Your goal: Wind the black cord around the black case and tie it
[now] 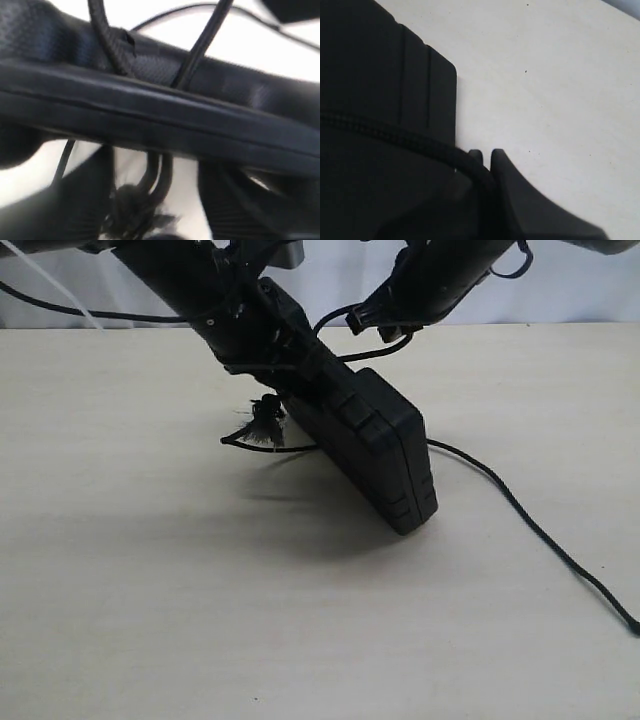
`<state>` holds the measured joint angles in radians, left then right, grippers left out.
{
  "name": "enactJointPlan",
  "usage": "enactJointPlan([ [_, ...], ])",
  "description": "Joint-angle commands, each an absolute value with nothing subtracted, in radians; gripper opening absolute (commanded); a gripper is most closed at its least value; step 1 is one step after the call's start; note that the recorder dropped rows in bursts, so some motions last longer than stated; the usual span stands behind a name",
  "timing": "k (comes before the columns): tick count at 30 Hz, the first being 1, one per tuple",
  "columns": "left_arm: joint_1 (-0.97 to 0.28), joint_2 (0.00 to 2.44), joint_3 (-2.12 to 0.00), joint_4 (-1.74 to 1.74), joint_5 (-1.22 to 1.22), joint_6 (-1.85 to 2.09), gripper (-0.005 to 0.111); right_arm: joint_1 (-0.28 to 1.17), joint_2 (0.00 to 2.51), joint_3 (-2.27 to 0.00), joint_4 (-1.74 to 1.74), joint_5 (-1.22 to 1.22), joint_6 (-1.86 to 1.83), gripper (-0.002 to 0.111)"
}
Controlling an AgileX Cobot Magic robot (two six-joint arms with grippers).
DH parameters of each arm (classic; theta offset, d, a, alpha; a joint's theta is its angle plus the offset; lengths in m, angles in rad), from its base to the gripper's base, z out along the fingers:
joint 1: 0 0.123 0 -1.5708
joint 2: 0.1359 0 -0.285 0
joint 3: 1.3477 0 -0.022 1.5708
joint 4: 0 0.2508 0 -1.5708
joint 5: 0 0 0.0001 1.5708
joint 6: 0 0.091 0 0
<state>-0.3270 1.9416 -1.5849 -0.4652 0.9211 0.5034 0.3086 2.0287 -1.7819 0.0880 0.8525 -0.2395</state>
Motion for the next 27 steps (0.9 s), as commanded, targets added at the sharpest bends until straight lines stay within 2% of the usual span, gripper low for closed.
enactJointPlan([
  [1,-0.325,1.939,-1.589,-0.259,1.017,0.5,0.063,0.305,1.995,-1.788,0.097,0.875,-0.25,0.004],
  [5,-0.325,1.925,-1.589,0.0,1.165,0.5,0.062,0.305,1.987,-1.788,0.097,0.898,-0.248,0.004],
  [9,-0.325,1.918,-1.589,0.096,1.176,0.5,0.062,0.305,1.987,-1.788,0.124,0.911,-0.248,0.004],
  [21,-0.325,1.918,-1.512,-0.256,1.054,0.869,0.062,0.305,1.987,-1.788,0.216,0.923,-0.275,0.004],
  [27,-0.325,1.918,-1.398,-0.331,0.799,0.945,0.062,0.305,1.987,-1.788,0.216,0.925,-0.275,0.004],
])
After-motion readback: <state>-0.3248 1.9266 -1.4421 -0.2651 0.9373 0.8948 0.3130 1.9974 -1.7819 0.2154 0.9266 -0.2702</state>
